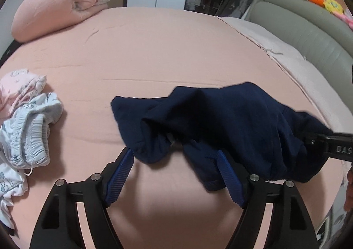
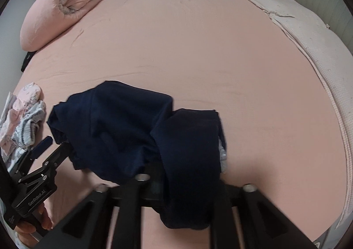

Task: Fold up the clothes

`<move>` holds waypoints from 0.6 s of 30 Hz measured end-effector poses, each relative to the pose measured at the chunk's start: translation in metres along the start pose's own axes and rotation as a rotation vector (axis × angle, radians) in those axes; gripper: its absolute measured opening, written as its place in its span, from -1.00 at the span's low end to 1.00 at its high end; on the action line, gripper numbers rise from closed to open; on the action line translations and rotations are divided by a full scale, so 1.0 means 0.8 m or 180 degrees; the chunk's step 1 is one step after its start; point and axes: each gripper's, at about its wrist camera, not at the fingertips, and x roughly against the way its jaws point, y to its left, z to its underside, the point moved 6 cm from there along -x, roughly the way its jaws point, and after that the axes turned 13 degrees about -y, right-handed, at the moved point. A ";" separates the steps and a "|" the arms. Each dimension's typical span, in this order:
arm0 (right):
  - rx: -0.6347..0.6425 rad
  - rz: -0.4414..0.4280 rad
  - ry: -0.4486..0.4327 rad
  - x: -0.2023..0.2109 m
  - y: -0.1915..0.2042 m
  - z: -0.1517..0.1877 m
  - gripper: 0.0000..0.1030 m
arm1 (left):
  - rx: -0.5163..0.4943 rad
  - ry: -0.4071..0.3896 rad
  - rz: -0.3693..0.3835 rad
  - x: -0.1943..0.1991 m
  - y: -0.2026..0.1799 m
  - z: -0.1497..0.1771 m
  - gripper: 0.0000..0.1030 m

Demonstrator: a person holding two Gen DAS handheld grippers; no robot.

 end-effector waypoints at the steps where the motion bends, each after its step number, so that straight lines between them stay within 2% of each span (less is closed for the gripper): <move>1: -0.0054 -0.0052 0.0002 0.001 -0.003 0.001 -0.09 | -0.0029 0.0018 -0.0003 -0.002 -0.004 0.001 0.49; 4: -0.0249 -0.0196 0.0023 0.003 -0.012 0.005 -0.03 | -0.0113 0.0040 -0.0021 -0.006 -0.011 0.003 0.49; 11: -0.0121 -0.0005 0.0037 0.018 -0.035 0.008 0.05 | -0.0371 0.0075 -0.0042 -0.021 -0.034 0.000 0.49; 15: 0.0161 0.0291 0.0019 0.027 -0.045 0.015 0.25 | -0.0501 0.0113 -0.0113 -0.034 -0.041 0.006 0.49; 18: 0.0478 0.0505 -0.0022 0.027 -0.041 0.022 0.30 | -0.0503 0.0171 -0.0167 -0.044 -0.039 0.010 0.69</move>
